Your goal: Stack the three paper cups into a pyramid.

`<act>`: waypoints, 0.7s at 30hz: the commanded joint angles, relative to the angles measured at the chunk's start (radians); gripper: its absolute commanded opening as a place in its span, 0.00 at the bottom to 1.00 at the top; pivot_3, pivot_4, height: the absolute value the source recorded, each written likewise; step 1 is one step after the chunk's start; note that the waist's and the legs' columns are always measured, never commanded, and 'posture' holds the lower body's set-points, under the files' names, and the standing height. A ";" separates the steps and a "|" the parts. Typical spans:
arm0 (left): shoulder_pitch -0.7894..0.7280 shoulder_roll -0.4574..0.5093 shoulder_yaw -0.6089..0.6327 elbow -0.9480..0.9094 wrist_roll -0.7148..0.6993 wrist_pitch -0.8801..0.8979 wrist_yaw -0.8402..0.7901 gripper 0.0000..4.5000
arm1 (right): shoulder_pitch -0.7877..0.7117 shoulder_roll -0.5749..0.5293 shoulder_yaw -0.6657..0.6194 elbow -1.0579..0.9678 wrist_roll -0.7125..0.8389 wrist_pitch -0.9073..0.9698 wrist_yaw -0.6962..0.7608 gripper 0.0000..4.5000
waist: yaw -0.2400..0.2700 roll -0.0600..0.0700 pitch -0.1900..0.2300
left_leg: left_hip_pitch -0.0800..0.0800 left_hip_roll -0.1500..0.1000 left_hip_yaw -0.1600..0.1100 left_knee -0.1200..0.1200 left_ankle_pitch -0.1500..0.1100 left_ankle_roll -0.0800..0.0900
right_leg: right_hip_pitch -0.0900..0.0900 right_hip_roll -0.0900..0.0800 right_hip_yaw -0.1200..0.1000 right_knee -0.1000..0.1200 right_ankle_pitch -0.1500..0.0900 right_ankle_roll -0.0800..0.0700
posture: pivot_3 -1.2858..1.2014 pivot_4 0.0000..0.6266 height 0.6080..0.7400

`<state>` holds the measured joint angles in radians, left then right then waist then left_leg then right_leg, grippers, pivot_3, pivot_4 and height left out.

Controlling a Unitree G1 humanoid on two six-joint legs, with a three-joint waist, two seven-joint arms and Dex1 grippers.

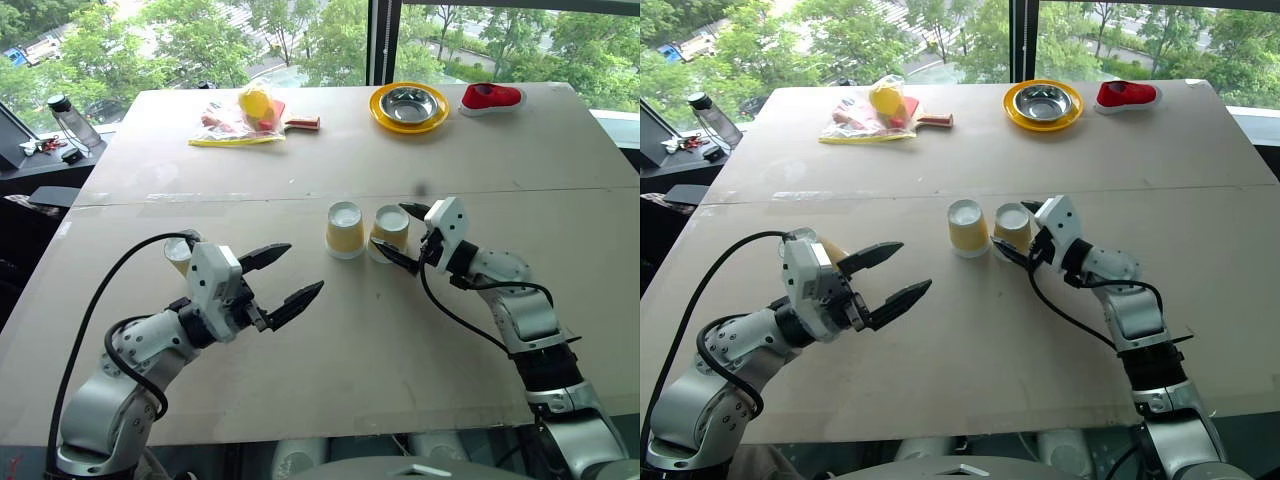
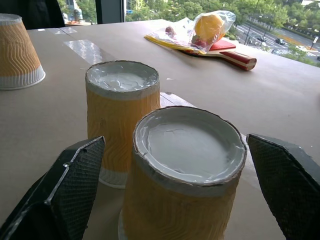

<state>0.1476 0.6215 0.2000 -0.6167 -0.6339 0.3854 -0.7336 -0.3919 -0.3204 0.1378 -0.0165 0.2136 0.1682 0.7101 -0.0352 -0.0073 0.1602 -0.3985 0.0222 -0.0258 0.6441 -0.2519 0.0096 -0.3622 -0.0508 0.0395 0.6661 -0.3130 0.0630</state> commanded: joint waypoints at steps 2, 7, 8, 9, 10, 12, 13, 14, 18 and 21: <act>-0.001 -0.007 0.018 -0.026 -0.010 -0.026 -0.002 1.00 | 0.032 -0.042 -0.050 -0.065 0.025 -0.047 0.024 0.99 | 0.002 0.000 0.000 | 0.000 0.000 0.000 0.000 0.000 0.000 | 0.000 0.000 0.000 0.000 0.000 0.000 | 0.52 0.24 1.00; 0.036 -0.025 0.029 -0.055 -0.032 -0.026 0.002 1.00 | 0.082 -0.093 -0.121 -0.130 0.129 -0.023 0.084 0.99 | 0.002 0.000 0.000 | 0.000 0.000 0.000 0.000 0.000 0.000 | 0.000 -0.001 0.000 0.000 0.000 0.000 | 0.52 0.24 1.00; 0.056 -0.036 0.036 -0.066 -0.030 -0.034 0.014 1.00 | 0.104 -0.115 -0.143 -0.158 0.180 0.005 0.118 0.99 | 0.001 0.000 0.000 | 0.000 0.000 0.000 0.000 0.000 0.000 | 0.000 -0.001 0.000 0.000 0.000 0.000 | 0.52 0.24 1.00; 0.079 -0.059 0.045 -0.076 -0.015 -0.047 0.044 1.00 | 0.131 -0.143 -0.165 -0.182 0.222 0.019 0.159 0.99 | 0.001 0.000 0.000 | 0.000 0.000 0.000 0.000 0.000 0.000 | 0.000 -0.001 0.000 0.000 0.000 0.000 | 0.52 0.24 1.00; 0.101 -0.091 0.051 -0.081 0.017 -0.071 0.085 1.00 | 0.162 -0.174 -0.186 -0.200 0.260 0.029 0.204 0.99 | 0.002 0.000 0.000 | 0.000 0.000 0.000 0.000 0.000 0.000 | 0.000 -0.001 0.000 -0.001 0.000 0.000 | 0.52 0.24 1.00; 0.141 -0.154 0.063 -0.074 0.104 -0.108 0.184 1.00 | 0.217 -0.230 -0.223 -0.215 0.313 0.031 0.282 0.99 | 0.005 0.000 0.000 | -0.001 0.000 0.000 -0.001 0.000 0.000 | 0.001 -0.002 0.000 -0.002 0.000 0.000 | 0.52 0.24 1.00; 0.163 -0.184 0.068 -0.071 0.153 -0.139 0.224 1.00 | 0.243 -0.261 -0.241 -0.207 0.318 0.013 0.319 0.99 | 0.005 -0.001 0.000 | 0.000 0.000 0.000 -0.001 0.000 0.000 | 0.002 -0.002 0.000 -0.002 0.000 0.000 | 0.52 0.24 1.00; 0.179 -0.215 0.075 -0.072 0.171 -0.157 0.254 1.00 | 0.260 -0.282 -0.258 -0.199 0.325 -0.009 0.349 0.99 | 0.004 -0.001 0.000 | 0.000 0.000 0.000 -0.001 0.000 0.000 | 0.002 -0.002 0.000 -0.002 0.000 0.000 | 0.52 0.24 1.00; 0.280 -0.360 0.112 -0.053 0.317 -0.318 0.387 1.00 | 0.345 -0.358 -0.378 -0.191 0.471 -0.006 0.525 0.99 | 0.006 -0.001 0.000 | 0.001 0.000 0.000 0.000 0.000 0.000 | 0.003 -0.002 0.000 -0.002 0.000 0.000 | 0.52 0.24 1.00; 0.299 -0.428 0.144 -0.026 0.403 -0.390 0.471 1.00 | 0.398 -0.366 -0.435 -0.184 0.532 -0.047 0.627 0.99 | 0.014 -0.003 -0.001 | 0.001 -0.001 0.000 0.001 0.000 0.001 | 0.005 -0.002 0.001 -0.004 0.000 0.000 | 0.52 0.24 1.00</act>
<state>0.4495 0.2070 0.3153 -0.6317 -0.2725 0.0535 -0.3057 -0.0029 -0.6835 -0.2600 -0.1819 0.6972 0.1507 1.2813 -0.0211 -0.0104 0.1592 -0.3968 0.0216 -0.0273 0.6450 -0.2523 0.0104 -0.3563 -0.0517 0.0399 0.6627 -0.3130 0.0628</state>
